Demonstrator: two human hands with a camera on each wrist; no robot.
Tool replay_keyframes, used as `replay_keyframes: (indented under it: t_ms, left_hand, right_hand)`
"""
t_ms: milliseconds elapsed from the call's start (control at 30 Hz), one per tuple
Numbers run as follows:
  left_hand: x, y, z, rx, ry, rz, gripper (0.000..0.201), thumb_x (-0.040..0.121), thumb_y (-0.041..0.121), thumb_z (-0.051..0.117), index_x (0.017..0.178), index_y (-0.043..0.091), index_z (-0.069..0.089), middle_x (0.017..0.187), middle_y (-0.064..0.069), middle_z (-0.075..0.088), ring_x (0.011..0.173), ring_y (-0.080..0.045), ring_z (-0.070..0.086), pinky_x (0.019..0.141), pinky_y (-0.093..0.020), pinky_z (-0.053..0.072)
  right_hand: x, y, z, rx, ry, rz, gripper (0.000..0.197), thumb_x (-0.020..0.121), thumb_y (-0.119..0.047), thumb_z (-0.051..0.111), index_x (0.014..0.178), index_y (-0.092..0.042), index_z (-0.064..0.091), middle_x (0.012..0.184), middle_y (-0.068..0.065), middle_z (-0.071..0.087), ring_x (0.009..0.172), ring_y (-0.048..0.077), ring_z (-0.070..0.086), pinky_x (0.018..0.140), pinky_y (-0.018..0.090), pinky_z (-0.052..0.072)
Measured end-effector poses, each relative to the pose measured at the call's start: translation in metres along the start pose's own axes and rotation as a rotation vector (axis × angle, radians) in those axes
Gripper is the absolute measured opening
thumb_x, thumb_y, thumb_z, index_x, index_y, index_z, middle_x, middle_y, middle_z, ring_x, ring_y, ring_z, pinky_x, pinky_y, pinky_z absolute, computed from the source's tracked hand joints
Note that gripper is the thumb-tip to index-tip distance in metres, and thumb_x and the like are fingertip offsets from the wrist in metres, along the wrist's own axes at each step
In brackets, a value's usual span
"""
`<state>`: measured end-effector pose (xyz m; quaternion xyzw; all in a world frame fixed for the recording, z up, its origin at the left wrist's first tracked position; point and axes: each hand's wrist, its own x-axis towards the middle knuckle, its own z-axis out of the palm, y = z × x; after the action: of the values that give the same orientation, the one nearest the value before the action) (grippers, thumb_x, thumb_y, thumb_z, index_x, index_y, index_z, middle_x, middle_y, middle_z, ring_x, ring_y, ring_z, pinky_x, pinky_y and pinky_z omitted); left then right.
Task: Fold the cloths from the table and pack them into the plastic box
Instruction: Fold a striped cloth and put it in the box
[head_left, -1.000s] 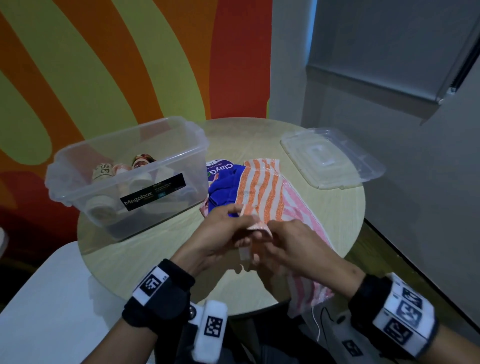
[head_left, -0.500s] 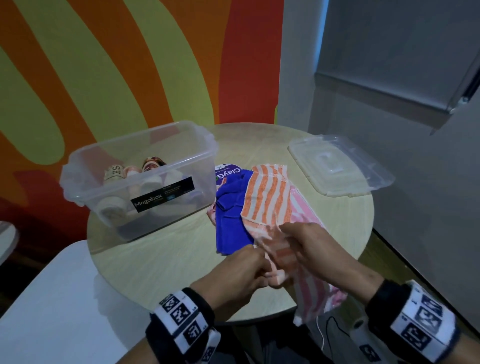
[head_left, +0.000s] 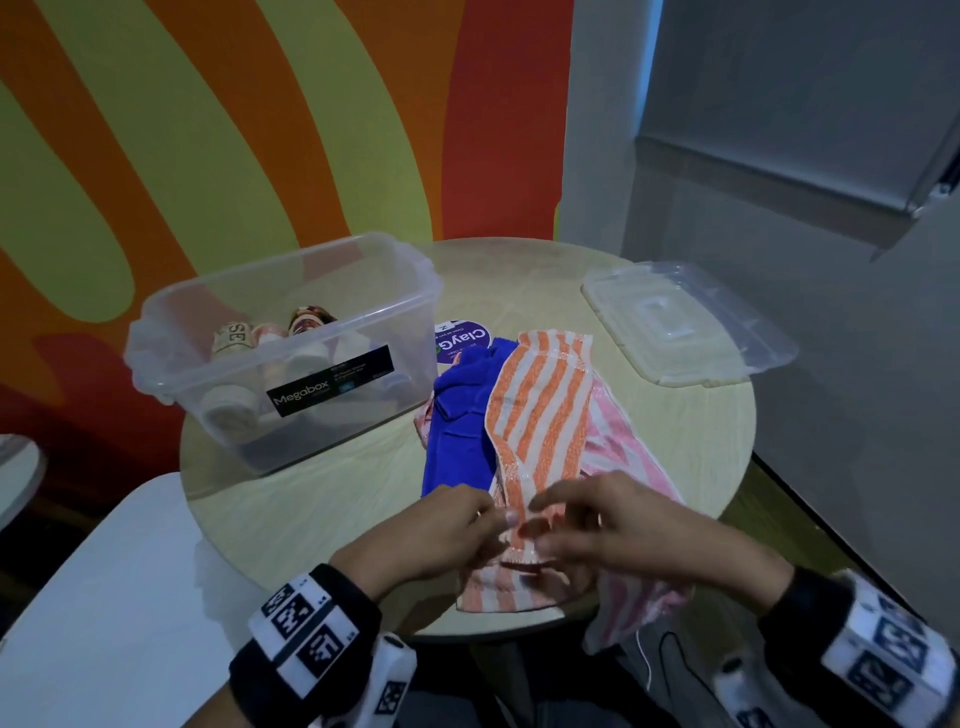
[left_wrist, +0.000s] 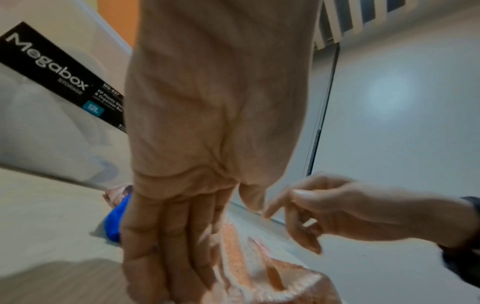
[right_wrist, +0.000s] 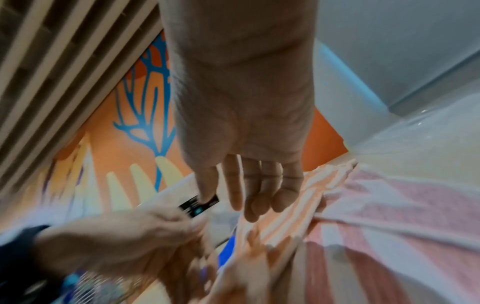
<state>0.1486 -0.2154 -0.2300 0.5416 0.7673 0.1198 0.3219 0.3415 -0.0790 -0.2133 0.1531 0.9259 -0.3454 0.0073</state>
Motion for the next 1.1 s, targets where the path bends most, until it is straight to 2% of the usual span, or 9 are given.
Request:
replay_keyframes:
  t_ms: [67,133,233,333,433,633,800,933,1100]
  left_hand:
    - [0.003,0.003,0.002,-0.095,0.045,-0.099,0.071,0.101,0.066,0.039,0.082,-0.001,0.056,0.079,-0.021,0.061,0.069,-0.029,0.055,0.068,-0.040,0.046]
    - [0.004,0.012,0.005,-0.099,0.078,-0.185,0.067,0.098,0.069,0.042,0.072,0.008,0.045,0.067,-0.010,0.044,0.061,-0.022,0.042,0.060,-0.034,0.033]
    - [0.007,0.024,0.013,-0.017,0.104,-0.243,0.050,0.094,0.064,0.058,0.072,0.021,0.043,0.068,0.004,0.046,0.060,-0.013,0.043,0.055,-0.028,0.031]
    - [0.012,0.029,0.020,0.060,0.090,-0.243,0.036,0.092,0.059,0.062,0.086,0.027,0.048,0.092,0.003,0.058,0.084,-0.017,0.054,0.067,-0.030,0.042]
    - [0.012,0.035,0.021,0.172,0.076,-0.241,0.033,0.094,0.045,0.065,0.113,0.020,0.054,0.112,-0.004,0.057,0.097,-0.023,0.048,0.080,-0.034,0.042]
    - [0.007,0.034,0.001,0.290,-0.003,-0.277,0.032,0.097,0.044,0.064,0.094,0.018,0.046,0.099,-0.003,0.049,0.094,-0.024,0.045,0.079,-0.035,0.040]
    - [0.009,0.031,0.012,0.188,0.079,-0.295,0.036,0.096,0.055,0.059,0.098,0.020,0.052,0.096,0.000,0.053,0.094,-0.023,0.054,0.083,-0.038,0.048]
    - [0.011,0.022,0.029,0.105,0.172,-0.279,0.024,0.092,0.038,0.067,0.099,0.018,0.057,0.104,-0.003,0.055,0.097,-0.023,0.057,0.077,-0.037,0.050]
    - [-0.002,0.014,0.004,-0.088,0.247,-0.217,0.022,0.085,0.025,0.074,0.075,0.019,0.056,0.072,0.004,0.059,0.064,-0.009,0.054,0.057,-0.035,0.047]
  right_hand:
    - [0.021,0.012,-0.020,-0.016,0.086,0.070,0.028,0.099,-0.042,0.061,0.116,-0.022,0.072,0.104,-0.009,0.074,0.082,-0.002,0.067,0.077,0.019,0.054]
    - [0.048,0.029,-0.040,-0.073,0.212,0.170,0.021,0.101,-0.028,0.060,0.104,-0.016,0.076,0.100,-0.005,0.074,0.073,0.000,0.066,0.067,0.019,0.051]
    - [0.079,0.041,-0.060,-0.054,0.340,0.294,0.022,0.096,-0.015,0.062,0.075,-0.010,0.069,0.072,-0.001,0.069,0.057,0.010,0.064,0.052,0.022,0.043]
    - [0.094,0.037,-0.053,-0.092,0.183,0.396,0.023,0.092,-0.029,0.073,0.075,-0.022,0.059,0.073,-0.008,0.064,0.059,0.005,0.060,0.051,0.019,0.042]
    - [0.106,0.044,-0.037,-0.224,0.114,0.428,0.019,0.086,-0.020,0.072,0.078,-0.015,0.056,0.086,0.006,0.067,0.067,0.016,0.060,0.054,0.026,0.043]
    - [0.099,0.033,-0.049,-0.259,-0.114,0.498,0.025,0.072,-0.022,0.086,0.065,-0.017,0.062,0.065,-0.005,0.064,0.061,0.015,0.062,0.052,0.024,0.047]
    - [0.127,0.014,-0.056,-0.411,0.074,0.167,0.012,0.093,-0.006,0.058,0.096,-0.016,0.064,0.092,-0.002,0.061,0.080,0.019,0.060,0.058,0.020,0.040]
    - [0.150,0.007,-0.035,-0.501,-0.156,-0.042,0.046,0.098,-0.010,0.052,0.140,-0.028,0.056,0.121,0.004,0.055,0.108,0.025,0.052,0.092,0.039,0.047]
    - [0.154,0.006,-0.043,-0.719,-0.142,-0.143,0.017,0.091,-0.011,0.059,0.094,-0.017,0.074,0.118,0.004,0.055,0.109,0.028,0.044,0.088,0.042,0.047]
